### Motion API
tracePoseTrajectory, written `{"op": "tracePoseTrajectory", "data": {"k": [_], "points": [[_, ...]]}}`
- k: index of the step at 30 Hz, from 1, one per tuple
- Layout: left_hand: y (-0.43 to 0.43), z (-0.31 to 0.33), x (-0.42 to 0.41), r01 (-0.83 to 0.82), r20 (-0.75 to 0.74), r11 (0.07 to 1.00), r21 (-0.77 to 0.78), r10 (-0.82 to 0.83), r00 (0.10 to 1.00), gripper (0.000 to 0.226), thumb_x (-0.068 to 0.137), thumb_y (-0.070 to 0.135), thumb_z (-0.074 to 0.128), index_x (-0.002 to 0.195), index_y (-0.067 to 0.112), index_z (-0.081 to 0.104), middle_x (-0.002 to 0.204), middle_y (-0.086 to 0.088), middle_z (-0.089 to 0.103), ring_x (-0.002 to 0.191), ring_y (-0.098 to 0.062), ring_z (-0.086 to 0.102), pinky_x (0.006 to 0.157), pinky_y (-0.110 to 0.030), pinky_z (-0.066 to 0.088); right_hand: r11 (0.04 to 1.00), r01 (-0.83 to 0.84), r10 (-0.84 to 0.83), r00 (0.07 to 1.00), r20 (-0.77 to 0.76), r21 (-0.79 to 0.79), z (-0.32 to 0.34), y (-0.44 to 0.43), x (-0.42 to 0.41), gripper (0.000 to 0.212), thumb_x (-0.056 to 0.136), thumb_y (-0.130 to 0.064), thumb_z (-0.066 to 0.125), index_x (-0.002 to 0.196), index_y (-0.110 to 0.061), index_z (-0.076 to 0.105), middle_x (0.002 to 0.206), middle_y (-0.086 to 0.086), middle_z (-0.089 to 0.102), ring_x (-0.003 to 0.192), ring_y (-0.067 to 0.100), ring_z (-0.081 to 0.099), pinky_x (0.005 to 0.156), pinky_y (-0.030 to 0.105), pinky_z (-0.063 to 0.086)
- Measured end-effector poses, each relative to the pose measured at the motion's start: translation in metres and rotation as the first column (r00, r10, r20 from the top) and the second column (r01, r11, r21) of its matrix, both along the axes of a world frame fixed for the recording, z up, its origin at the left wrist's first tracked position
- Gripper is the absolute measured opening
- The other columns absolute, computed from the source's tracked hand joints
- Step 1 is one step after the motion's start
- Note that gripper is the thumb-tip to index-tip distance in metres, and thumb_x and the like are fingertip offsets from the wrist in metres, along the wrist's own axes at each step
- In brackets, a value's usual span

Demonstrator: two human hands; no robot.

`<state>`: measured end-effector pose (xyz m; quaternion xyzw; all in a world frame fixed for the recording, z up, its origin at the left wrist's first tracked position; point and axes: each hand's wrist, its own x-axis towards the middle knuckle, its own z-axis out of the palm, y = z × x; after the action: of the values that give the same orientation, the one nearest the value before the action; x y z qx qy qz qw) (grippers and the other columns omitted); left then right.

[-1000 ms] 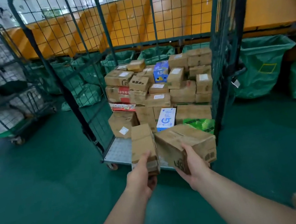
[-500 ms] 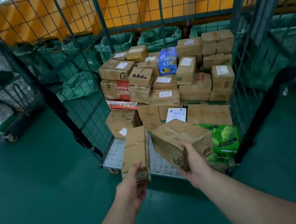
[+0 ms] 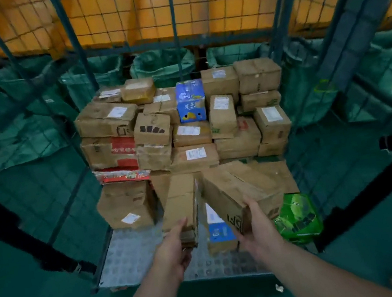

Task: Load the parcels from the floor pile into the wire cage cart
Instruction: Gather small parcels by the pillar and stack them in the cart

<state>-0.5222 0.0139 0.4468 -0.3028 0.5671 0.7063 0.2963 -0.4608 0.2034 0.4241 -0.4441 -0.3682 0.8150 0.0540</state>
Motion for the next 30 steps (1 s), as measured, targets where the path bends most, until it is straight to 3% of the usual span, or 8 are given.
{"op": "tracePoseTrajectory", "data": {"k": [5,7,10,12,14,18,25,30], "points": [[0.047,-0.018,-0.053,0.071,0.021,0.997,0.043,-0.072,0.997,0.050,0.079,0.041,0.084,0.115,0.009,0.070,0.085,-0.011,0.072,0.057,-0.018,0.059,0.044,-0.022,0.040,0.973,0.230,-0.230,0.973,0.000,-0.019,0.003,0.042,-0.036,0.056,0.080,-0.047,0.081,0.126,-0.021,0.064,0.122,0.003,0.072,0.112,0.022,0.066,0.085,0.038,0.057],[0.067,-0.026,-0.074,0.088,0.041,0.995,0.049,-0.090,0.995,0.050,0.078,0.041,0.085,0.114,0.009,0.071,0.086,-0.011,0.075,0.061,-0.019,0.064,0.047,-0.024,0.046,0.962,0.270,-0.270,0.963,-0.009,0.029,0.000,0.065,-0.056,0.071,0.077,-0.050,0.084,0.136,-0.025,0.053,0.129,0.000,0.065,0.119,0.022,0.061,0.084,0.039,0.054],[0.103,-0.036,-0.110,0.092,0.074,0.995,0.045,-0.095,0.993,0.047,0.079,0.038,0.085,0.113,0.009,0.072,0.085,-0.011,0.076,0.060,-0.019,0.066,0.047,-0.024,0.050,0.913,0.345,-0.359,0.933,0.027,0.220,-0.009,0.108,-0.093,0.116,0.047,-0.062,0.094,0.143,-0.029,0.039,0.136,-0.003,0.061,0.117,0.018,0.062,0.084,0.040,0.058],[0.123,-0.043,-0.132,0.082,0.085,0.996,0.030,-0.084,0.993,0.047,0.079,0.039,0.085,0.113,0.009,0.072,0.079,-0.008,0.074,0.058,-0.017,0.064,0.044,-0.022,0.049,0.853,0.326,-0.390,0.917,0.081,0.408,-0.012,0.136,-0.120,0.107,0.059,-0.047,0.096,0.141,-0.020,0.033,0.133,0.003,0.056,0.117,0.023,0.060,0.100,0.038,0.052],[0.141,-0.049,-0.156,0.058,0.091,0.998,0.004,-0.058,0.994,0.049,0.078,0.039,0.085,0.114,0.008,0.072,0.075,-0.007,0.072,0.059,-0.018,0.061,0.044,-0.021,0.046,0.811,0.271,-0.393,0.909,0.141,0.518,-0.011,0.168,-0.153,0.097,0.071,-0.036,0.093,0.142,-0.010,0.031,0.133,0.009,0.051,0.122,0.028,0.056,0.098,0.026,0.041],[0.177,-0.060,-0.206,-0.017,0.109,0.999,-0.048,0.022,0.994,0.054,0.079,0.038,0.085,0.122,0.008,0.071,0.079,-0.010,0.071,0.061,-0.021,0.059,0.044,-0.020,0.047,0.824,0.216,-0.354,0.918,0.178,0.524,-0.023,0.224,-0.224,0.111,0.071,-0.048,0.090,0.152,-0.005,0.026,0.152,0.017,0.044,0.135,0.031,0.050,0.108,0.034,0.041],[0.227,-0.065,-0.280,-0.079,0.109,0.993,-0.091,0.089,0.990,0.046,0.084,0.043,0.079,0.118,0.012,0.070,0.085,-0.014,0.066,0.057,-0.020,0.052,0.040,-0.022,0.046,0.824,0.399,-0.473,0.875,0.103,0.403,-0.051,0.260,-0.286,0.083,0.089,-0.033,0.078,0.152,-0.010,0.030,0.144,0.013,0.050,0.127,0.029,0.054,0.107,0.036,0.045],[0.239,-0.076,-0.319,-0.117,0.071,0.989,-0.093,0.124,0.990,0.044,0.085,0.039,0.079,0.119,0.014,0.067,0.077,-0.011,0.062,0.045,-0.016,0.041,0.034,-0.020,0.036,0.792,0.469,-0.539,0.838,0.088,0.391,-0.061,0.241,-0.293,0.055,0.087,-0.031,0.080,0.126,-0.019,0.042,0.116,0.001,0.059,0.095,0.012,0.062,0.081,0.023,0.051]]}}
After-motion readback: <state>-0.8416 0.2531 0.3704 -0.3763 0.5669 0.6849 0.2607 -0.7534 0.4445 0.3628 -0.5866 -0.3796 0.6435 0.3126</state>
